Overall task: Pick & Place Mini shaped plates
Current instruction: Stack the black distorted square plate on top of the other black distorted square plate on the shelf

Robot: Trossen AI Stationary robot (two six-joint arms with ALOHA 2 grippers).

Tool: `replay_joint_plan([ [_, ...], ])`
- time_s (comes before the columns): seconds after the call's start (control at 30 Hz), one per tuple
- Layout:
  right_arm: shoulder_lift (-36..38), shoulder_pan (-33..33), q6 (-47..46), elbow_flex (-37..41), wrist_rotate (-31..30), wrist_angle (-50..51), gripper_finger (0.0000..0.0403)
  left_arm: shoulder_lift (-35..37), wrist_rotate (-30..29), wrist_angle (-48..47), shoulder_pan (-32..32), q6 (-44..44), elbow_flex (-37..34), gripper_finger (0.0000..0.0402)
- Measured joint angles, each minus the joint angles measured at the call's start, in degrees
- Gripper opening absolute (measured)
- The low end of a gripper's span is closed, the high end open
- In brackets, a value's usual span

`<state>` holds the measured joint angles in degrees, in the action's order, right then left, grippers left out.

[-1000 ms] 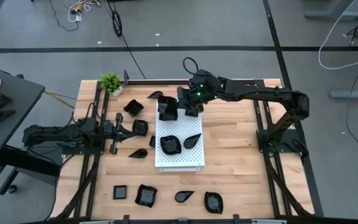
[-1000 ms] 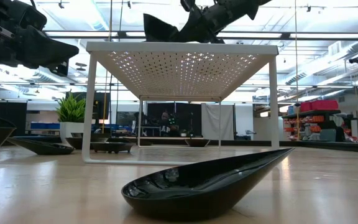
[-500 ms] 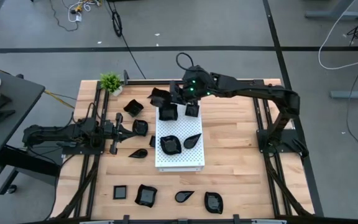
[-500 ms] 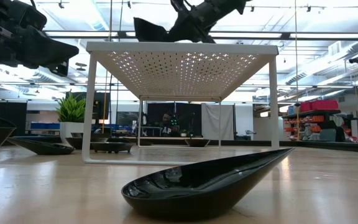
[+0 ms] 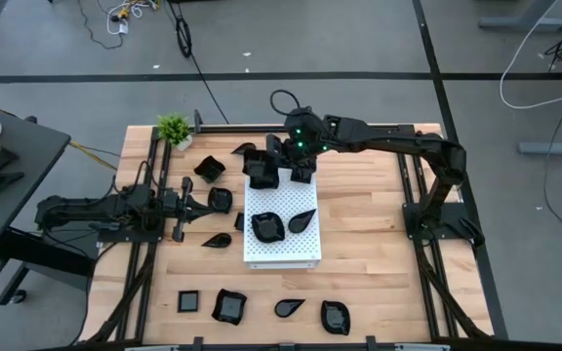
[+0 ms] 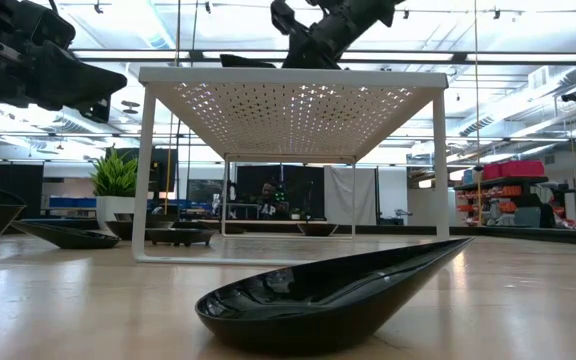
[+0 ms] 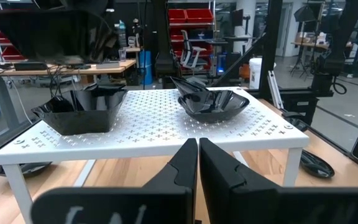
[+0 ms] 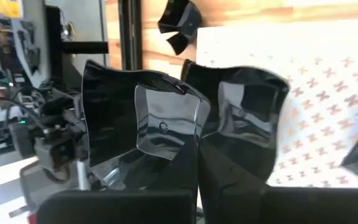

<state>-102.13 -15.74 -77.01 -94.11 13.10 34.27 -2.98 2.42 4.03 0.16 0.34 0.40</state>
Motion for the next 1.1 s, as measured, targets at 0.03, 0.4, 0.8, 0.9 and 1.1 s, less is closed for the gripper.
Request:
replay_joint_plan([
  [0.03, 0.0, 0.0, 0.7, 0.0, -0.02, 0.28, 0.0002, -0.01, 0.0, 0.0, 0.0, 0.01, -0.01, 0.0021],
  [0.4, -2.21, -0.07, 3.58, 0.0, 2.04, 2.54, 0.0002, 0.0, 0.0, 0.0, 0.0, 0.01, -0.02, 0.0021],
  [0.8, -3.54, -0.37, 5.96, 0.0, 2.42, 5.84, 0.0002, -0.02, 0.0, -0.02, 0.0, 0.01, -0.01, 0.0021],
  [0.9, -3.54, -0.57, 6.62, 0.0, 2.43, 5.82, 0.0002, -0.02, 0.0, -0.02, -0.01, 0.01, 0.0, 0.0021],
  [1.1, -3.54, -0.62, 7.03, 0.0, 2.4, 5.43, 0.0018, -0.02, 0.0, 0.0, -0.02, 0.02, -0.02, 0.0021],
])
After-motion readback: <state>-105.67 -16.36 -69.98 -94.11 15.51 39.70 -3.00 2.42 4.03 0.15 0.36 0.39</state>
